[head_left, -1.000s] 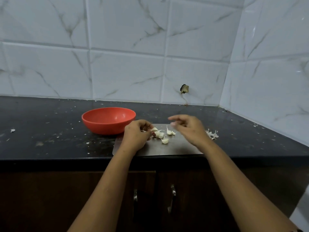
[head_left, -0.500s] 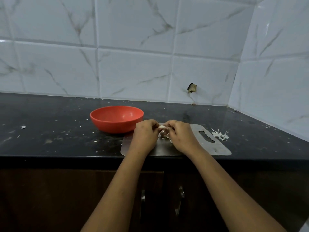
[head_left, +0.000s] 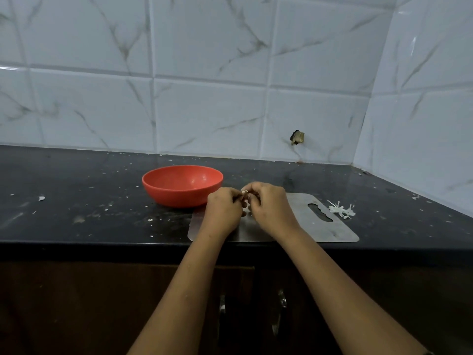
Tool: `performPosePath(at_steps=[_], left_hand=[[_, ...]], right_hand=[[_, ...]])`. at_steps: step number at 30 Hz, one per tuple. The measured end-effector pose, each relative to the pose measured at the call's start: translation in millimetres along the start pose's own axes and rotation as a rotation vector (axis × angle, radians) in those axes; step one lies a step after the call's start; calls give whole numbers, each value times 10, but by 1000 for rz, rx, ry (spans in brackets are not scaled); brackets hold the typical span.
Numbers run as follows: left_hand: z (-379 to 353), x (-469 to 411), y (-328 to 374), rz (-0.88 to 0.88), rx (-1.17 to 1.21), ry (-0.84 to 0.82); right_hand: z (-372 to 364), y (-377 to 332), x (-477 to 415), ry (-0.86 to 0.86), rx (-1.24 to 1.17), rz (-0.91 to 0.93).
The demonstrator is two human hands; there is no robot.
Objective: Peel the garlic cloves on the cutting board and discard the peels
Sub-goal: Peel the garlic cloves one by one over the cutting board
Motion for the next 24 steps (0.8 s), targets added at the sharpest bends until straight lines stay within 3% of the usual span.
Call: performPosePath(at_steps=[12,24], left_hand=[[-33,15,-32,79,178,-83],[-59,10,101,-71,-219,-157]], right_hand=[[53,49,29,-30,-109,-41],[47,29,47,-6,-67,-18]])
Point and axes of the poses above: each hand's wrist, its own x-axis away from the middle knuckle, its own z-axis out of the back of the hand, y = z × x, the point moved 9 cm from there along -x, towards the middle knuckle, and after that the axes turned 14 degrees about -z, right-handed, at the moved point
